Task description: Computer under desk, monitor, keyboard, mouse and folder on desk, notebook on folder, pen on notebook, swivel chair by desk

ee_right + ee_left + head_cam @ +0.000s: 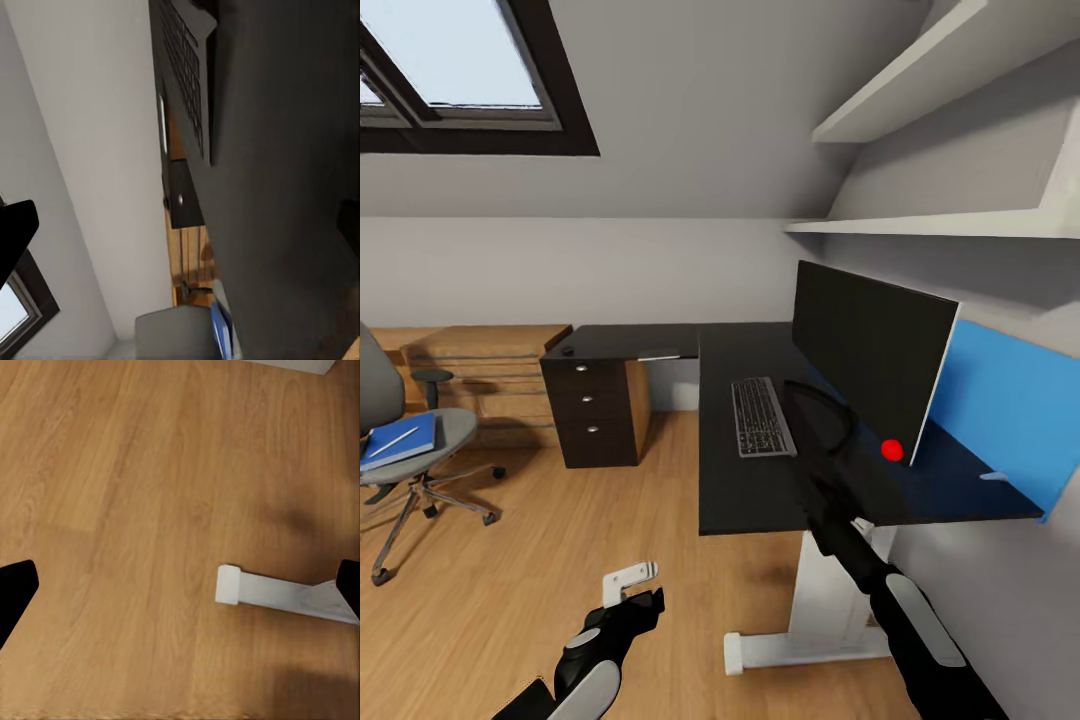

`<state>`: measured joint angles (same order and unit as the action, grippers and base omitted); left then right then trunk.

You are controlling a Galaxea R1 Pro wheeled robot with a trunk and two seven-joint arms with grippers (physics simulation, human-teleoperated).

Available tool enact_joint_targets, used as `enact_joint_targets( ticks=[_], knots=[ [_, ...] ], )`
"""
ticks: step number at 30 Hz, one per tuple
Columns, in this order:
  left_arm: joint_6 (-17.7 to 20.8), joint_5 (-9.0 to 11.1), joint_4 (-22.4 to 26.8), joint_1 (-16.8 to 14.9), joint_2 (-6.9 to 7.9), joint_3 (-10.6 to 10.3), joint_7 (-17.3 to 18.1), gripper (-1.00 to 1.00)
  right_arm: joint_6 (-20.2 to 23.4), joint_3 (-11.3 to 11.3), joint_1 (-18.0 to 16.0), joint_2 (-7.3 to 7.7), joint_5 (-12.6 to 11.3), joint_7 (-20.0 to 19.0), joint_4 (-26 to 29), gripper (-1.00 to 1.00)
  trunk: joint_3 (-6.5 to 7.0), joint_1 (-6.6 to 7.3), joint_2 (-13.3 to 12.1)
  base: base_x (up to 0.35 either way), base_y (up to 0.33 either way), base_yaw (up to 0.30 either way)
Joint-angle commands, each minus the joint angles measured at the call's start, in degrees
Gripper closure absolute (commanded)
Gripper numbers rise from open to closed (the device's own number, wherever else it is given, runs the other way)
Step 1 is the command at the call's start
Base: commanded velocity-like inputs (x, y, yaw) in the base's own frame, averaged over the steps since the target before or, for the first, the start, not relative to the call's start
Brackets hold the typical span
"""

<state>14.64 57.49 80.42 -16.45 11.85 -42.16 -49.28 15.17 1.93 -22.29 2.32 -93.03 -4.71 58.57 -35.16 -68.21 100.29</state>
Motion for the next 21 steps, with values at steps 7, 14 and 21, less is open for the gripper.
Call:
enact_joint_targets(
  ticks=[7, 14, 21],
  knots=[
    [0.21, 0.17, 0.09, -0.07, 0.09, -0.05, -0.39, -1.0, -0.03, 1.55, -0.03, 0.05, -0.32, -0.13, -0.03, -1.0, -0.06, 0.04, 0.03, -0.322, -0.111, 0.0],
    [0.2, 0.17, 0.09, -0.1, 0.1, -0.03, -0.56, -1.0, -0.05, 1.95, -0.03, 0.05, -0.28, -0.11, -0.08, -1.0, -0.06, 0.04, 0.03, -0.325, -0.1, 0.0],
    [-0.06, 0.05, -2.94, -0.09, 0.02, 1.93, -0.38, -1.0, -0.13, 3.5, -0.05, -0.01, -0.23, 0.69, -1.8, -1.0, -0.06, 0.04, 0.03, -0.31, -0.088, 0.0]
  ],
)
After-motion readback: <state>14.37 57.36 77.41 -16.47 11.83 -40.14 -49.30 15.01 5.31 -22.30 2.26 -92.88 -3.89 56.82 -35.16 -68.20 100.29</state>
